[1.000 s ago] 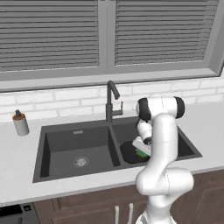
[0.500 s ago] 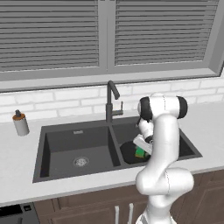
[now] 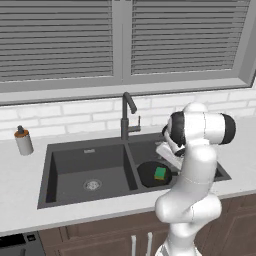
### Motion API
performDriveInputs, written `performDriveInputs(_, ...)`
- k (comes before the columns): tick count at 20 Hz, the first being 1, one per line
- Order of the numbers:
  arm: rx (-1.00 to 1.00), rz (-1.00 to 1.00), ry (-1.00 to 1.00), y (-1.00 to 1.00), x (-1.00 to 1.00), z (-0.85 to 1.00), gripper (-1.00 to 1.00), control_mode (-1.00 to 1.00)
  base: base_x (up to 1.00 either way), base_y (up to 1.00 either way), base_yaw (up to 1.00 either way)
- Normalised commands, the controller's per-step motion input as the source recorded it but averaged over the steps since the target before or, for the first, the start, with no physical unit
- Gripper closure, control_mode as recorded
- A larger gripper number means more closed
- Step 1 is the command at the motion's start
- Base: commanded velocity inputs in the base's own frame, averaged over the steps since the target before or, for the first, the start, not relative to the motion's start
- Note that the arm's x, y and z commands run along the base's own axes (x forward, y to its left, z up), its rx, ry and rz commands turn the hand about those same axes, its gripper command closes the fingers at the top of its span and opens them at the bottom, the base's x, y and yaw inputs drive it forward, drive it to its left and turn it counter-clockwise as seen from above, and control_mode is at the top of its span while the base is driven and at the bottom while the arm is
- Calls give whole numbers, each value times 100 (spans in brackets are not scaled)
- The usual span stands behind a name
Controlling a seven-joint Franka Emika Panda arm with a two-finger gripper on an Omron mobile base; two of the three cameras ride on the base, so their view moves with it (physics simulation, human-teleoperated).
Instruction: Pick the pan and sponge and place them into the sink. Then turn on the water.
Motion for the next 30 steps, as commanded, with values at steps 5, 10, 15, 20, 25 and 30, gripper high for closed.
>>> performDriveInputs(5,6,-18,-12,-4,-18,97,-100,-100,0,0,0)
performDriveInputs(10,19,-21,-3,-20,-6,75,-100,-100,0,0,0)
performDriveInputs(15,38,-1,-3,-24,-19,67,-100,-100,0,0,0)
performDriveInputs(20,49,-5,10,-7,-11,50,-100,-100,0,0,0)
performDriveInputs(25,41,-2,23,0,-1,36,-100,-100,0,0,0)
performDriveInputs(30,39,-3,17,2,0,17,-100,-100,0,0,0)
